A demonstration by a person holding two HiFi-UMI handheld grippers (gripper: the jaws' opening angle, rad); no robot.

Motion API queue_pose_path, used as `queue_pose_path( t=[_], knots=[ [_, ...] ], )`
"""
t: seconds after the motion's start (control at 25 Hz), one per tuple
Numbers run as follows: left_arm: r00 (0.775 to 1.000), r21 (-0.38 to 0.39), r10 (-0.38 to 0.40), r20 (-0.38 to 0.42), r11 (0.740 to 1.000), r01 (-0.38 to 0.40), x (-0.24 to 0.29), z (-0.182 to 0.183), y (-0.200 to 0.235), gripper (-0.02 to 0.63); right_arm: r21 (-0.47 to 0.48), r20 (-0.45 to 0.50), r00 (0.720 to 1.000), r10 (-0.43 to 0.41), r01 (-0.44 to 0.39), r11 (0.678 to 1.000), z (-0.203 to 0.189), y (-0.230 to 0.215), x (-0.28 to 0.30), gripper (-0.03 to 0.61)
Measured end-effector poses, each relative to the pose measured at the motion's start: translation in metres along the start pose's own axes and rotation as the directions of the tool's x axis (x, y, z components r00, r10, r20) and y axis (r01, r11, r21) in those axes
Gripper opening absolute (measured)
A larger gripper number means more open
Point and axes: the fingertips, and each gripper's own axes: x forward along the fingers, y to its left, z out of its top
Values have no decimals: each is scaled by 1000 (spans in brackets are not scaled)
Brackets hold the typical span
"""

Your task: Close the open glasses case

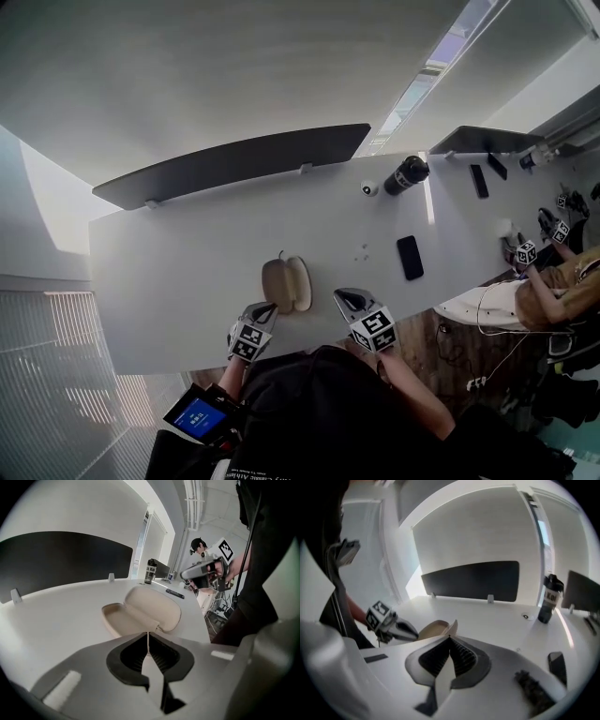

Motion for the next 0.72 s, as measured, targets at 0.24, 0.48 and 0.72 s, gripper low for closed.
queue_pose_path(
  t=[0.24,0.48,0.72],
  knots=[
    [1000,-65,-14,3,998,14,-8,-1,9,19,-372,-207,975,76,-150,916,-29,13,39,6],
    [999,-94,-51,6,994,51,-12,-3,8,20,-449,-275,953,124,-242,860,-32,10,69,6],
    [997,-126,-78,14,989,79,-13,-5,11,15,-461,-311,941,137,-275,844,-30,3,91,6]
  ],
)
